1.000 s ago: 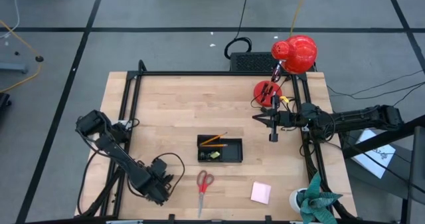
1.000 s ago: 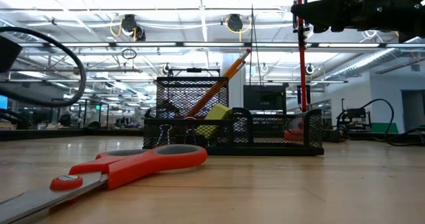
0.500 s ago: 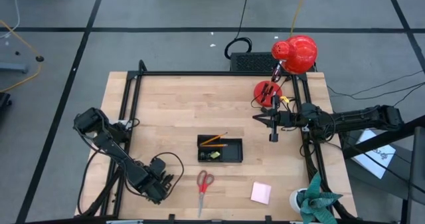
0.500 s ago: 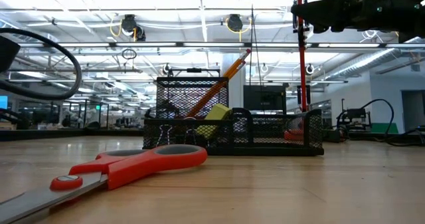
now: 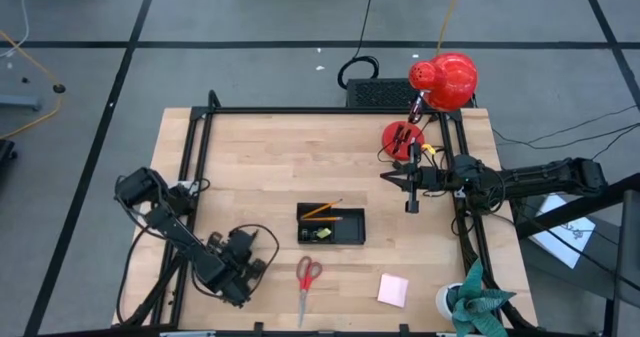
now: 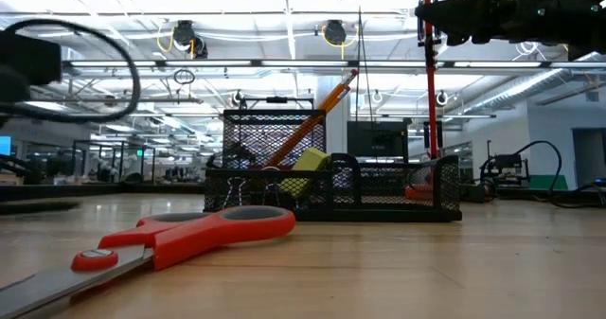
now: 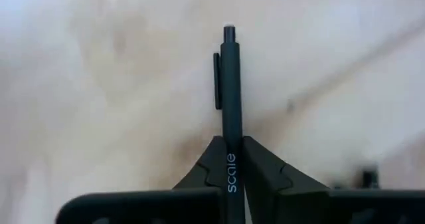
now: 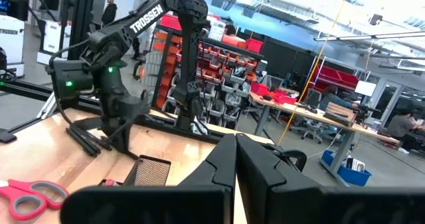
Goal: Pick and place office supplies into organizer
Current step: Put the black pen into the black desk organizer
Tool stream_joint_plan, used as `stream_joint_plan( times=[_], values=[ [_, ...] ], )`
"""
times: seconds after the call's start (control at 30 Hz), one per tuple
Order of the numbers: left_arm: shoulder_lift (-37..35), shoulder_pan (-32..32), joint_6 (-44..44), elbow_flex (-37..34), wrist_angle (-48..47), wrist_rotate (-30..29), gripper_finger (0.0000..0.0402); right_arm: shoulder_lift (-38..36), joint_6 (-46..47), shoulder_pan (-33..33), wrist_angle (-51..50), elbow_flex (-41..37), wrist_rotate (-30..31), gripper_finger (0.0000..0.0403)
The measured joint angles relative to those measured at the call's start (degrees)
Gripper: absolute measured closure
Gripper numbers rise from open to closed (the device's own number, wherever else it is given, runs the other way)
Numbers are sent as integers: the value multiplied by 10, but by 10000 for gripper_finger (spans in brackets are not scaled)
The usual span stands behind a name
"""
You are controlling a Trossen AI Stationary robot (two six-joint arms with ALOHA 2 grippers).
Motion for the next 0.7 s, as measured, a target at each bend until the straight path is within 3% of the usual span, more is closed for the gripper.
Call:
stream_joint_plan(
  times=[0.17,0.43,0.57,0.7],
  values=[
    [-1,-4,-34,1,-6,-149,389,0,4,0,-3,0,0,399],
    [-6,11,-17,4,-11,-382,387,0,2,0,-4,0,1,399],
    [-6,26,50,24,-3,-501,385,0,1,0,-4,0,1,399],
    [-6,45,184,53,47,-622,378,0,1,0,-4,0,1,399]
  ],
)
